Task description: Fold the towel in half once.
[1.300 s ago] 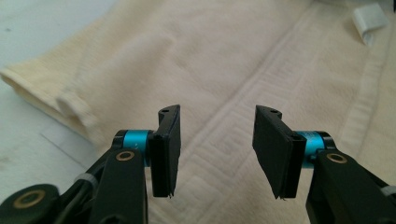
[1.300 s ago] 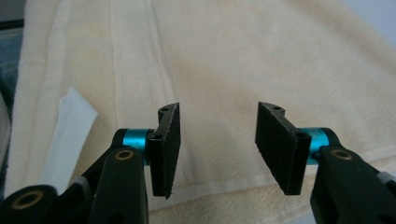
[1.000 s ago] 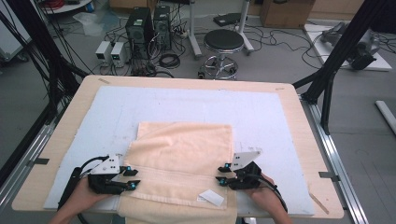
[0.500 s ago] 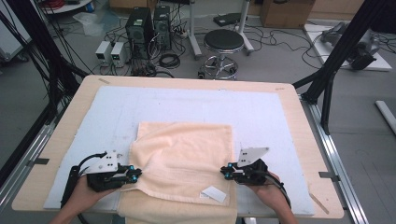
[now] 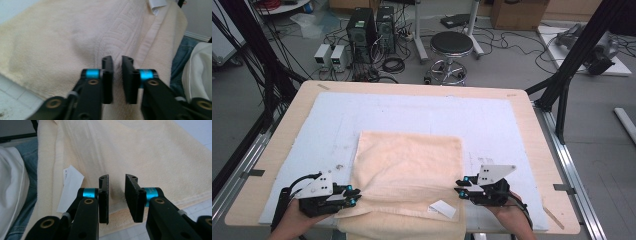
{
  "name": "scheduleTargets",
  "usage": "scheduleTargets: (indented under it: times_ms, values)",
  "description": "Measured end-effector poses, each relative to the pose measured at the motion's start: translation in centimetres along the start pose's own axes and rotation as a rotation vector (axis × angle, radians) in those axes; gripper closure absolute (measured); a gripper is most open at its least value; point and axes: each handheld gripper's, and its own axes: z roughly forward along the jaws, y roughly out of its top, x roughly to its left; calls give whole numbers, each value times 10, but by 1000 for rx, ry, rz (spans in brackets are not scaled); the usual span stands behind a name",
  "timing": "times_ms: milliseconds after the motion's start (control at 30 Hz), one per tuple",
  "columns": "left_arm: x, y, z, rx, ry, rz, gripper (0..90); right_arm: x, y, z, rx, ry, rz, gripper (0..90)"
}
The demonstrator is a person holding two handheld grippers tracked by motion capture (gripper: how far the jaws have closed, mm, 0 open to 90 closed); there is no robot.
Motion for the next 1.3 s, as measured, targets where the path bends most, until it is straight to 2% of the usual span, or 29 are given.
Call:
scheduleTargets:
  times_ms: [167, 300, 400, 467, 600, 700, 867, 1000, 1100, 1167, 1300]
  values:
    - [0, -5, 0, 4, -37, -1, 653, 8, -3, 2, -24, 18, -14, 669]
    - [1, -9, 3, 28, -34, 2, 649, 13, -8, 5, -33, 32, -11, 635]
    - [4, -12, 7, 48, -11, -11, 647, 14, -6, 1, -34, -5, -36, 626]
    - [5, -13, 10, 63, 5, -15, 650, 11, -3, -4, -47, -20, -30, 617]
    - [10, -13, 16, 89, 10, -25, 709, 13, 2, -6, -56, -15, -43, 629]
    - [15, -14, 22, 109, -7, -33, 761, 13, 2, 3, -15, -4, -46, 632]
    - [20, -11, 26, 109, -3, -40, 784, 2, -3, 26, 70, -27, -40, 670]
    - [23, -9, 27, 102, 2, -34, 787, -9, -5, 38, 132, -9, -39, 761]
    - [28, -7, 26, 80, -21, -45, 817, -17, -6, 39, 121, 30, -7, 820]
    - [32, -4, 24, 65, -13, -44, 823, -22, -6, 38, 104, 29, 13, 825]
    - [39, 5, 24, 42, 13, -43, 825, -29, -1, 36, 83, -12, 16, 830]
